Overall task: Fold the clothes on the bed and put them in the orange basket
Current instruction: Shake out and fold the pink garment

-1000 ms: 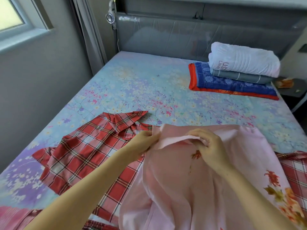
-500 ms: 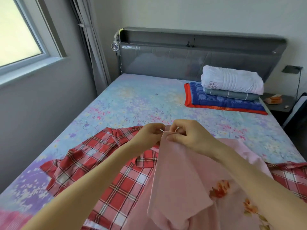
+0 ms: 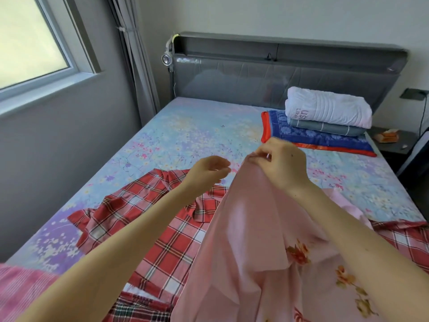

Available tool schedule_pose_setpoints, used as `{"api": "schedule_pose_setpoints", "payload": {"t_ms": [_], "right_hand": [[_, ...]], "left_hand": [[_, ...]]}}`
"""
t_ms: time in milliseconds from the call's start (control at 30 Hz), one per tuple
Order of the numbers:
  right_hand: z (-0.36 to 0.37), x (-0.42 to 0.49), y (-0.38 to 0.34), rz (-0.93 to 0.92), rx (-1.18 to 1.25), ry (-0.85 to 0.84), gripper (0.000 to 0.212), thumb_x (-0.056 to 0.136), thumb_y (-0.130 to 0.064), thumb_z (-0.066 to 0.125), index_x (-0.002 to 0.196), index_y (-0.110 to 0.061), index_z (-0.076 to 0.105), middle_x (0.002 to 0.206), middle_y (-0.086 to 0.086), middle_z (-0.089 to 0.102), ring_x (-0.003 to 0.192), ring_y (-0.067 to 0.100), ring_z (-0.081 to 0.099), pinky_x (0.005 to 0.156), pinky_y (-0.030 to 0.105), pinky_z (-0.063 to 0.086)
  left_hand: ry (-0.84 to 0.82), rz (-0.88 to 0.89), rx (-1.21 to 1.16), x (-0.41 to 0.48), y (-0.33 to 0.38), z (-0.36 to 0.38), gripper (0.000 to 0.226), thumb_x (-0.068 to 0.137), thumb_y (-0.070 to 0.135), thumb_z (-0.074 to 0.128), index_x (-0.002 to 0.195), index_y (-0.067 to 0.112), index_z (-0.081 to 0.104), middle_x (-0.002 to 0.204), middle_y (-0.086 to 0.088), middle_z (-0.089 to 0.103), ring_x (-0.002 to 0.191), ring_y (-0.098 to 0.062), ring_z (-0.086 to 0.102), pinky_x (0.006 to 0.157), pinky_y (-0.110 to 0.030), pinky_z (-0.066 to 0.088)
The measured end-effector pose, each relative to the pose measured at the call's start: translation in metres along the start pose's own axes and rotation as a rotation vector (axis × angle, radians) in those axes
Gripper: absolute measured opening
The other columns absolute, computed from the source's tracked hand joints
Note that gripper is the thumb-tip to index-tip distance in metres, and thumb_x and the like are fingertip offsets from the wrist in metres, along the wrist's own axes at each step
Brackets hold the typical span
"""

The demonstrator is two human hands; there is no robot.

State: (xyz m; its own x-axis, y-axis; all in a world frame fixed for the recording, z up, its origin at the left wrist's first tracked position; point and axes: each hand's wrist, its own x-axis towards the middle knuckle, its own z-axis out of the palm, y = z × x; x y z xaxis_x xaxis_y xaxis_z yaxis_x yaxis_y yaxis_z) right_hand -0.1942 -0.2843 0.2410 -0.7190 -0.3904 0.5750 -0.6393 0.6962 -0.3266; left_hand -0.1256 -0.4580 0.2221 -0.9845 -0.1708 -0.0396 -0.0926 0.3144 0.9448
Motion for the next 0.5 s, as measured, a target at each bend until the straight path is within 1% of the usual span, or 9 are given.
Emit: {"api": "schedule_pose_setpoints", "payload": {"t_ms": [67, 100, 167, 233, 267, 333, 367, 433, 500], "right_hand": [[-0.001, -0.003, 0.003, -0.059, -0.020, 0.078, 0.015, 0.076, -0.024, 0.075, 0.071, -0.010, 0.071, 0.077, 0.006, 0.062, 0.075, 0.026, 0.054, 0.060, 0.030, 0.035], [-0.001, -0.007, 0.002, -0.060, 0.006, 0.062, 0.016, 0.078, -0.022, 0.074, 0.072, -0.008, 0.069, 0.078, 0.008, 0.062, 0.075, 0.027, 0.055, 0.061, 0.032, 0.039], [0.004, -0.031, 0.000, -0.033, 0.066, -0.013, 0.020, 0.085, -0.022, 0.065, 0.075, -0.005, 0.062, 0.078, 0.008, 0.065, 0.071, 0.028, 0.058, 0.061, 0.033, 0.042], [0.017, -0.064, -0.001, -0.071, 0.017, -0.070, 0.023, 0.089, -0.024, 0.057, 0.076, -0.005, 0.055, 0.070, 0.007, 0.067, 0.059, 0.028, 0.060, 0.052, 0.029, 0.039], [0.025, -0.077, 0.001, -0.107, -0.029, -0.111, 0.023, 0.088, -0.025, 0.055, 0.075, -0.006, 0.054, 0.064, 0.005, 0.066, 0.052, 0.028, 0.060, 0.048, 0.026, 0.038], [0.041, -0.113, 0.002, -0.143, -0.108, -0.178, 0.023, 0.084, -0.027, 0.056, 0.072, -0.007, 0.055, 0.052, 0.004, 0.061, 0.040, 0.025, 0.057, 0.041, 0.022, 0.033], [0.051, -0.137, 0.001, -0.143, -0.131, -0.233, 0.024, 0.085, -0.027, 0.056, 0.073, -0.006, 0.055, 0.050, 0.005, 0.059, 0.040, 0.026, 0.057, 0.041, 0.022, 0.031], [0.067, -0.173, 0.000, -0.075, -0.144, -0.402, 0.024, 0.092, -0.025, 0.055, 0.083, -0.002, 0.058, 0.061, 0.014, 0.063, 0.054, 0.032, 0.061, 0.046, 0.029, 0.033], [0.081, -0.206, -0.005, 0.012, -0.138, -0.556, 0.026, 0.096, -0.026, 0.050, 0.093, -0.002, 0.058, 0.072, 0.020, 0.065, 0.066, 0.038, 0.062, 0.053, 0.034, 0.036]], "left_hand": [[0.085, -0.022, 0.121, -0.010, -0.015, -0.003, 0.012, 0.087, 0.010, 0.059, 0.097, 0.012, 0.066, 0.086, 0.002, 0.065, 0.078, -0.014, 0.059, 0.082, -0.032, 0.049], [0.125, -0.046, 0.168, -0.018, -0.024, -0.004, 0.012, 0.086, 0.010, 0.058, 0.094, 0.012, 0.067, 0.082, 0.003, 0.064, 0.075, -0.013, 0.058, 0.080, -0.031, 0.049], [0.180, -0.117, 0.231, -0.040, -0.050, -0.002, 0.012, 0.085, 0.011, 0.055, 0.089, 0.011, 0.067, 0.080, -0.001, 0.065, 0.073, -0.016, 0.057, 0.076, -0.033, 0.050], [0.177, -0.208, 0.267, -0.066, -0.080, 0.002, 0.013, 0.085, 0.011, 0.053, 0.085, 0.012, 0.066, 0.078, -0.003, 0.065, 0.071, -0.018, 0.057, 0.072, -0.034, 0.050], [0.161, -0.251, 0.295, -0.074, -0.095, 0.004, 0.013, 0.084, 0.011, 0.053, 0.084, 0.012, 0.065, 0.075, -0.002, 0.063, 0.070, -0.019, 0.056, 0.068, -0.031, 0.049], [0.132, -0.343, 0.348, -0.104, -0.133, 0.009, 0.013, 0.083, 0.009, 0.052, 0.081, 0.011, 0.065, 0.070, 0.000, 0.061, 0.066, -0.018, 0.054, 0.058, -0.025, 0.042], [0.123, -0.397, 0.369, -0.128, -0.155, 0.013, 0.014, 0.083, 0.009, 0.051, 0.080, 0.010, 0.065, 0.070, -0.001, 0.061, 0.065, -0.019, 0.053, 0.055, -0.024, 0.039], [0.096, -0.497, 0.396, -0.165, -0.193, 0.020, 0.015, 0.083, 0.010, 0.050, 0.079, 0.007, 0.064, 0.072, -0.007, 0.063, 0.064, -0.021, 0.053, 0.054, -0.025, 0.037], [0.056, -0.586, 0.435, -0.203, -0.227, 0.026, 0.016, 0.083, 0.012, 0.051, 0.072, 0.007, 0.061, 0.068, -0.011, 0.061, 0.060, -0.023, 0.050, 0.053, -0.027, 0.034]]}}
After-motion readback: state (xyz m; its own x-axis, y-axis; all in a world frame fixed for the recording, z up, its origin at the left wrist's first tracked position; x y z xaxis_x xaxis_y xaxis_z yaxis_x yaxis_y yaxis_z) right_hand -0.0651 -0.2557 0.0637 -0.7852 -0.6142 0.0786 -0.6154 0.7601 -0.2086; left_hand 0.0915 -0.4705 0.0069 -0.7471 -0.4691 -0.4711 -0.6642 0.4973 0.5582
